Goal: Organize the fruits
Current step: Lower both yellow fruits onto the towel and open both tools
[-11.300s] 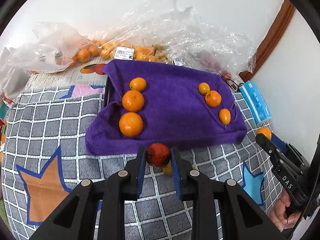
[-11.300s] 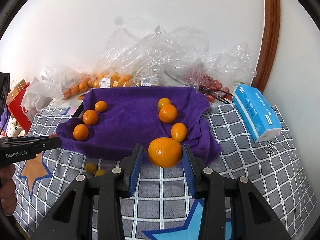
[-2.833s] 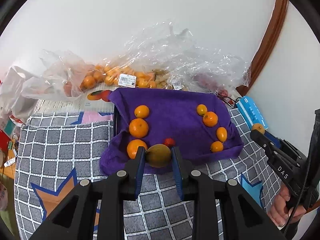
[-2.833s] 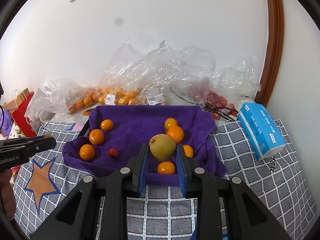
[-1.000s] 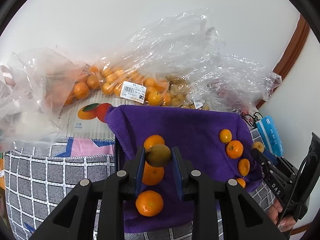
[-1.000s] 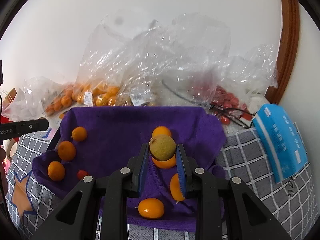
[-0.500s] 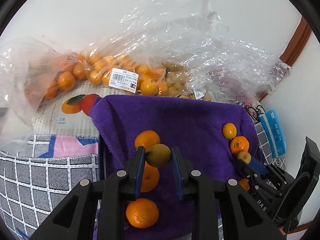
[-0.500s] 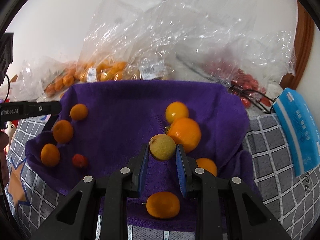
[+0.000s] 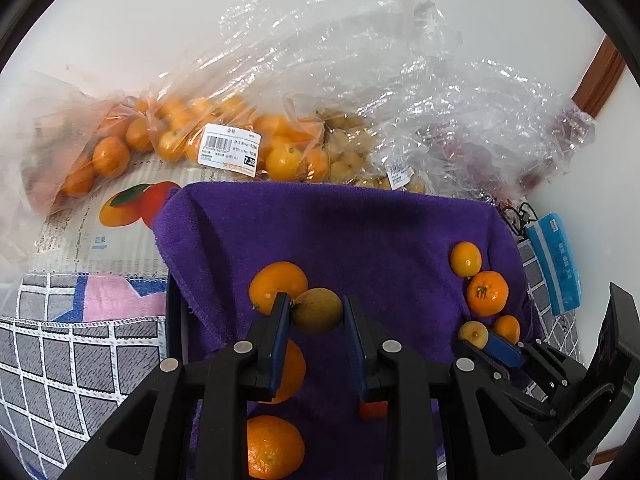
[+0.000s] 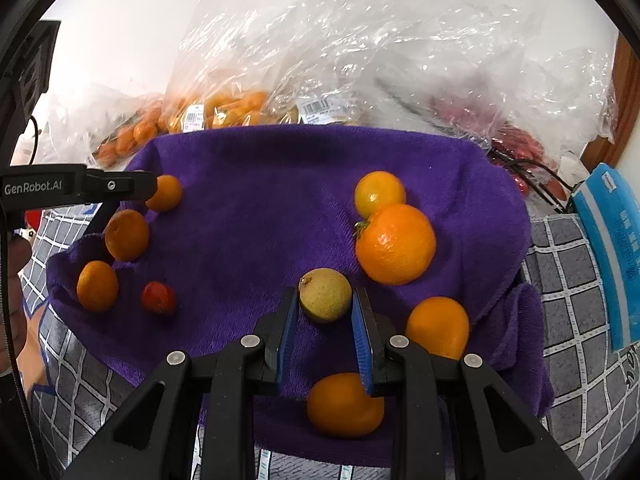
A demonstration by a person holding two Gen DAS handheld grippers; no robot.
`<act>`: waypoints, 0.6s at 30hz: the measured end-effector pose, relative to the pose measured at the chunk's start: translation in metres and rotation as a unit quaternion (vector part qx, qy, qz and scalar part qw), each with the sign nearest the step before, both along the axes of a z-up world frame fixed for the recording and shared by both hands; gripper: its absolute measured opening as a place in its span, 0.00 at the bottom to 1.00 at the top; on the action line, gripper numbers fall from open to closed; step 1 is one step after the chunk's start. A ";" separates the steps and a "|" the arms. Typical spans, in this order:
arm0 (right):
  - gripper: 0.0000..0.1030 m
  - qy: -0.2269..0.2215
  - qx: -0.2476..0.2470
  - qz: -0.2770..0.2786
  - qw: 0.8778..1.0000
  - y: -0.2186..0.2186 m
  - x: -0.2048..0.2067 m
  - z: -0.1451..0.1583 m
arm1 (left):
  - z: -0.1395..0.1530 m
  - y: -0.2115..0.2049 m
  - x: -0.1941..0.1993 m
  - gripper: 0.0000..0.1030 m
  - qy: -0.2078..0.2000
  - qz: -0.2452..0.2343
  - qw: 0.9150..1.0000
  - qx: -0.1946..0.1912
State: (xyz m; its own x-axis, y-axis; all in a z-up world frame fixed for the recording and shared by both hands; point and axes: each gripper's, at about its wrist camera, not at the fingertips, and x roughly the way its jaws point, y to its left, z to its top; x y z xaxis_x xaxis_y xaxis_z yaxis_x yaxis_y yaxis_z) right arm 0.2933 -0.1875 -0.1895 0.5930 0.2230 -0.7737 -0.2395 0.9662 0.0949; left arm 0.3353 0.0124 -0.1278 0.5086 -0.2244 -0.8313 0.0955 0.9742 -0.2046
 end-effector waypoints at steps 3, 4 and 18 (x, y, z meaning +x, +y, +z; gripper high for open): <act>0.26 0.001 0.001 0.002 1.000 0.003 0.000 -0.003 | -0.005 -0.004 0.004 0.25 0.008 -0.002 1.000 0.007; 0.26 0.000 -0.002 0.002 1.000 0.004 0.001 -0.004 | -0.007 -0.005 0.005 0.25 0.012 -0.002 1.000 0.010; 0.26 -0.013 -0.015 0.009 1.000 0.009 0.003 -0.007 | -0.013 -0.021 0.005 0.25 0.016 -0.021 0.999 0.021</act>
